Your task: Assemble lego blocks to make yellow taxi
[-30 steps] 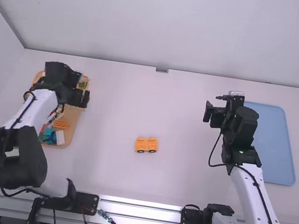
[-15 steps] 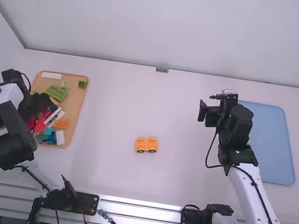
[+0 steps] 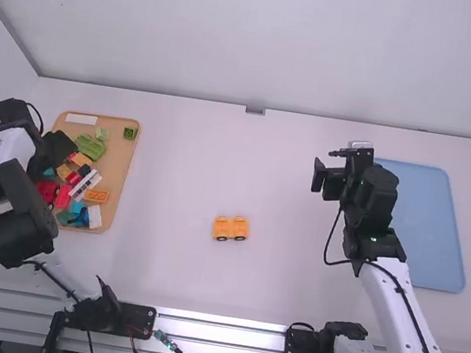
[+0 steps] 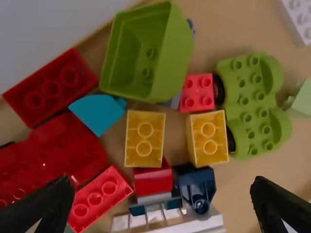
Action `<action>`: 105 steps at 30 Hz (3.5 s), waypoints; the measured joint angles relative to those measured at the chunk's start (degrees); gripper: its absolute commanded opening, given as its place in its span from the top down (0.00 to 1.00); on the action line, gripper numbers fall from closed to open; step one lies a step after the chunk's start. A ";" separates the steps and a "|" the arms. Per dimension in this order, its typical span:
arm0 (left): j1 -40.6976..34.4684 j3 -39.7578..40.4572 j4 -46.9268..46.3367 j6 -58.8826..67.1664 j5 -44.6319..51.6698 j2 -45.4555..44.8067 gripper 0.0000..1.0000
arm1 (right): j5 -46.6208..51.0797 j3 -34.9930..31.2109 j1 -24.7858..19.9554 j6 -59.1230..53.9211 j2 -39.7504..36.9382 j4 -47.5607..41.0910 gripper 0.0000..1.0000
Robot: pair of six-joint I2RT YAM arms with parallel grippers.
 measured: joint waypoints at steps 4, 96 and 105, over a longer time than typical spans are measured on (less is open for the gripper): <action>0.00 0.00 2.01 0.37 0.02 2.38 0.18 | 0.07 0.00 0.00 0.00 0.00 0.00 0.01; -0.04 6.64 -0.26 -0.59 -1.49 10.56 0.98 | 0.17 0.00 -0.20 -0.26 0.02 -0.37 0.01; -0.04 7.89 -2.71 2.45 6.25 10.56 0.98 | -6.10 0.00 -0.22 -0.28 0.00 1.79 0.01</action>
